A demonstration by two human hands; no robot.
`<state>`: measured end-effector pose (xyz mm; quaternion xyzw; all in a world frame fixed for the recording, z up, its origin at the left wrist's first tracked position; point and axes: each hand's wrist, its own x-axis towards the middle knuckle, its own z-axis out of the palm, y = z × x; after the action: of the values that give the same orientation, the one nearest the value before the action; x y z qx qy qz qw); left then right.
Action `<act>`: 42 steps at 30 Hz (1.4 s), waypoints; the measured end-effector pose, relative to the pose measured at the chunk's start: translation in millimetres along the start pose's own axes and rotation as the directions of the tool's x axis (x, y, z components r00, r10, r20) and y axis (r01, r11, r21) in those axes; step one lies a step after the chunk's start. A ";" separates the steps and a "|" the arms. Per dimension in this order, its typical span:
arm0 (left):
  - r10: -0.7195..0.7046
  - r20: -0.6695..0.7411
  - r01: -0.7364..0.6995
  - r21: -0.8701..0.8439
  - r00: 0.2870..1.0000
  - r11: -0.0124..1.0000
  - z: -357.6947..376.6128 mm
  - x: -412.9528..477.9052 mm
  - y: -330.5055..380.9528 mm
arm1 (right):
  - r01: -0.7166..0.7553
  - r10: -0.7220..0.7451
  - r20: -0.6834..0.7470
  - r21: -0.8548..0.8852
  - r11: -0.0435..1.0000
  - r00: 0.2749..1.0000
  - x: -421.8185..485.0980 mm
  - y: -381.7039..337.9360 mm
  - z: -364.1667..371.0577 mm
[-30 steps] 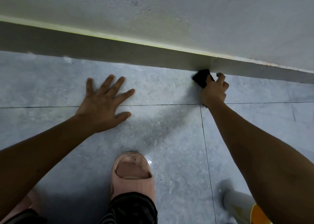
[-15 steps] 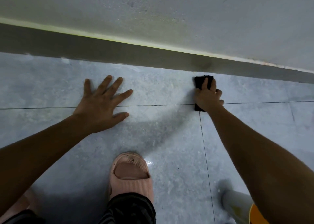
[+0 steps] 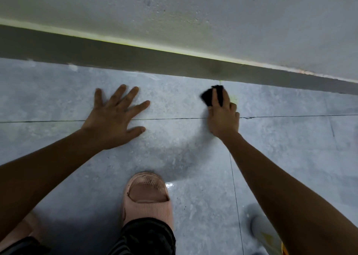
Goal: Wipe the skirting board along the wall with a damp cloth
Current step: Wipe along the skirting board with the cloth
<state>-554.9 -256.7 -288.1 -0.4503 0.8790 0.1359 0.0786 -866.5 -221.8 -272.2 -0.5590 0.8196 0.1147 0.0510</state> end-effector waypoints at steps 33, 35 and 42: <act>0.001 0.010 -0.001 0.022 1.000 1.000 2.5 1.1 0.7 | -0.760 0.752 0.265 0.477 0.441 0.603 43.1 -22.6 -30.7; 0.006 0.005 -0.006 0.015 1.000 1.000 3.2 0.8 0.7 | -0.750 0.739 0.294 0.522 0.407 0.606 42.7 -22.9 -27.0; 0.004 0.004 -0.004 0.024 1.000 1.000 4.2 1.8 -0.5 | -0.410 0.331 0.251 0.408 0.816 0.909 22.4 -35.0 -16.3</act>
<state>-555.5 -257.0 -292.6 -0.4474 0.8812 0.1266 0.0853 -841.7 -258.3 -265.7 -0.3489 0.9094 -0.0244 0.2251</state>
